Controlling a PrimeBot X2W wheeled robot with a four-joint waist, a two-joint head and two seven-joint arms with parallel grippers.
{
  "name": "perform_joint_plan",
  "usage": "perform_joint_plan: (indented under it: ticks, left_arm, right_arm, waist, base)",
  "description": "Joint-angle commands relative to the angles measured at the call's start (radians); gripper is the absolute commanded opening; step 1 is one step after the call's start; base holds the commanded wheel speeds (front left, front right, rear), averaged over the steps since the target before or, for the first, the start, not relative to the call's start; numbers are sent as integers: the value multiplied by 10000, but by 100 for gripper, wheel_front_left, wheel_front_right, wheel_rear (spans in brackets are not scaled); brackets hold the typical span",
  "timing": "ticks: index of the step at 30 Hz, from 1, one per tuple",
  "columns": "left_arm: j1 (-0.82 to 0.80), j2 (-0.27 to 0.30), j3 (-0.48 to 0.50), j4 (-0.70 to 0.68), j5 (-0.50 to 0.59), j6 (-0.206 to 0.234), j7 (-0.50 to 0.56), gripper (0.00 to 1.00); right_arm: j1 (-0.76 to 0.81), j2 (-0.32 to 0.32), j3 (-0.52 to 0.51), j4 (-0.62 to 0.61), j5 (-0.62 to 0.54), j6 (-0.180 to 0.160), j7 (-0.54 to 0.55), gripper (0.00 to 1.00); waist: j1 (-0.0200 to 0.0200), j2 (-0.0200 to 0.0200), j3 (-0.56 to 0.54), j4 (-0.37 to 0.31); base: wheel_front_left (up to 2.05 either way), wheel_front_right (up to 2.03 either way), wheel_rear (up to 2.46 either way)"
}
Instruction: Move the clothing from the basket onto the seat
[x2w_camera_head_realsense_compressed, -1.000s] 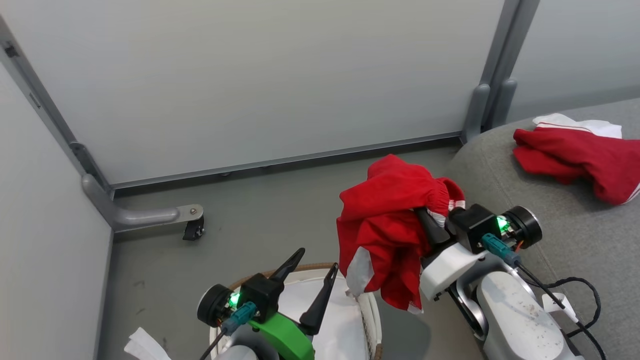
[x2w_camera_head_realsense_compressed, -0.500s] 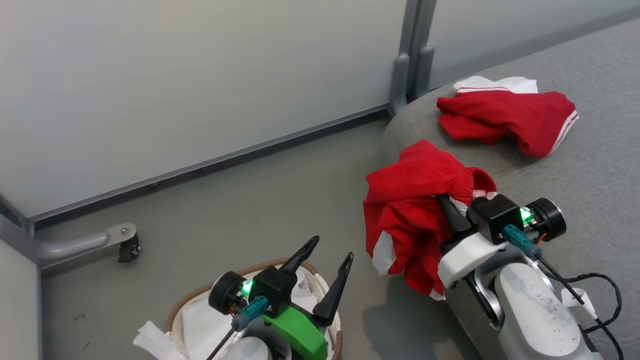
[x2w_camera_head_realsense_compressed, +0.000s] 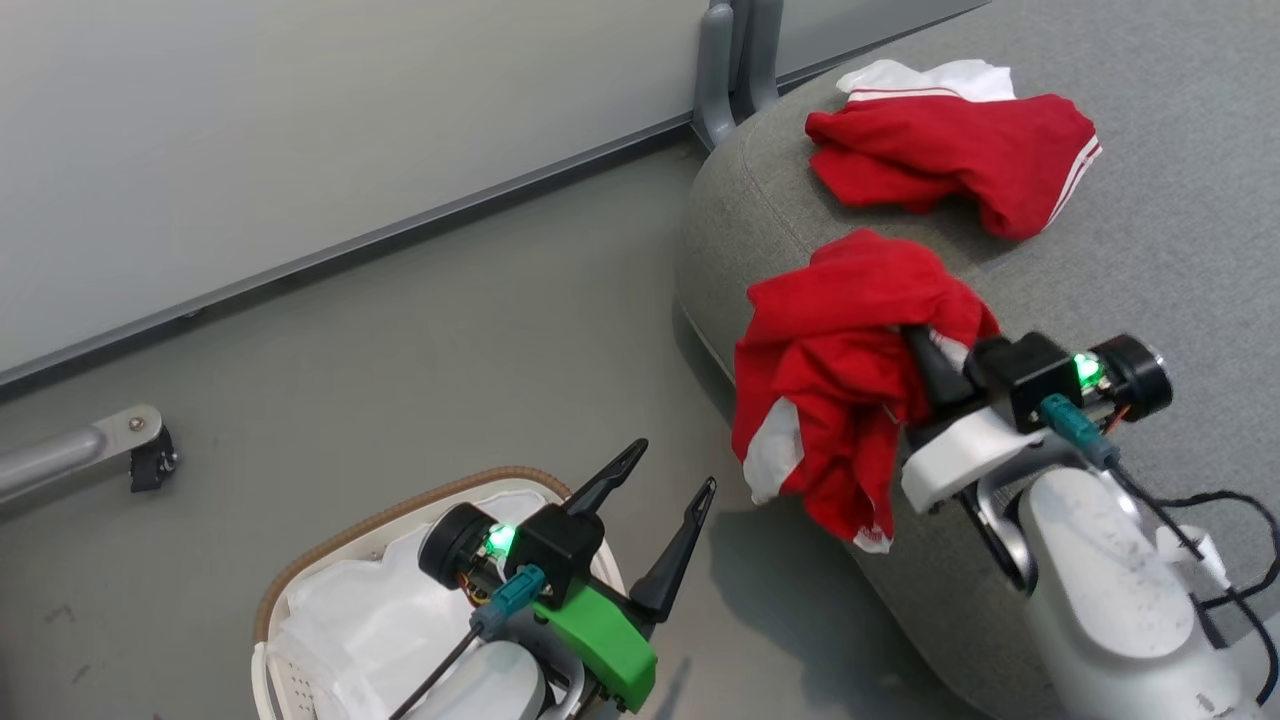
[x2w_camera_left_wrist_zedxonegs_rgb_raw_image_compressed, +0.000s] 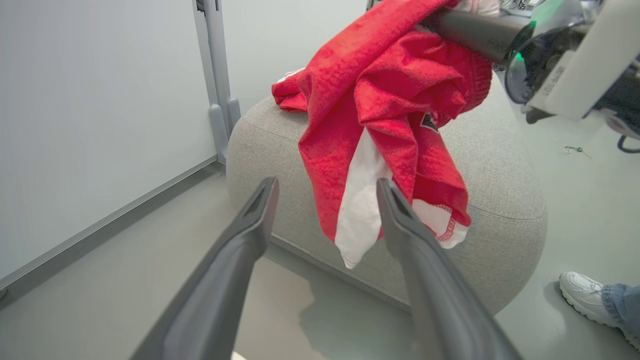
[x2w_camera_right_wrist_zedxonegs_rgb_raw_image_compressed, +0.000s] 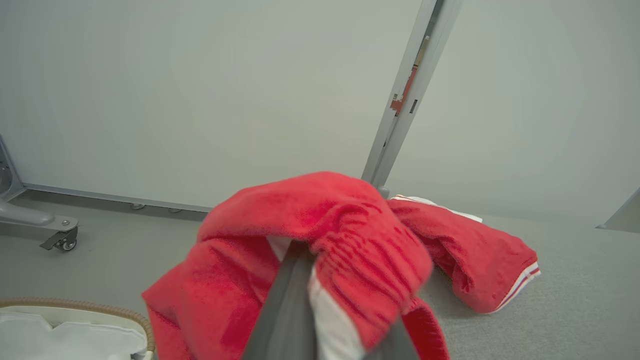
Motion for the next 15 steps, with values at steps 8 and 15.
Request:
perform_joint_plan:
  ticks: [8,15]
  left_arm:
    - [-855,455,-173,-272,218,-13,-34,100]
    - [-1472,726,-320,-577,341,-12,-34,100]
  right_arm:
    - [-2610,-1505,-842,255,54,-14,-2,0]
    - [-4907,-3319,-1493,1503,66,-14,-2,0]
  waist:
    - [0,-1,1455,716]
    - [0,-1,2620,1292]
  base:
    - [0,0,0]
    - [0,0,0]
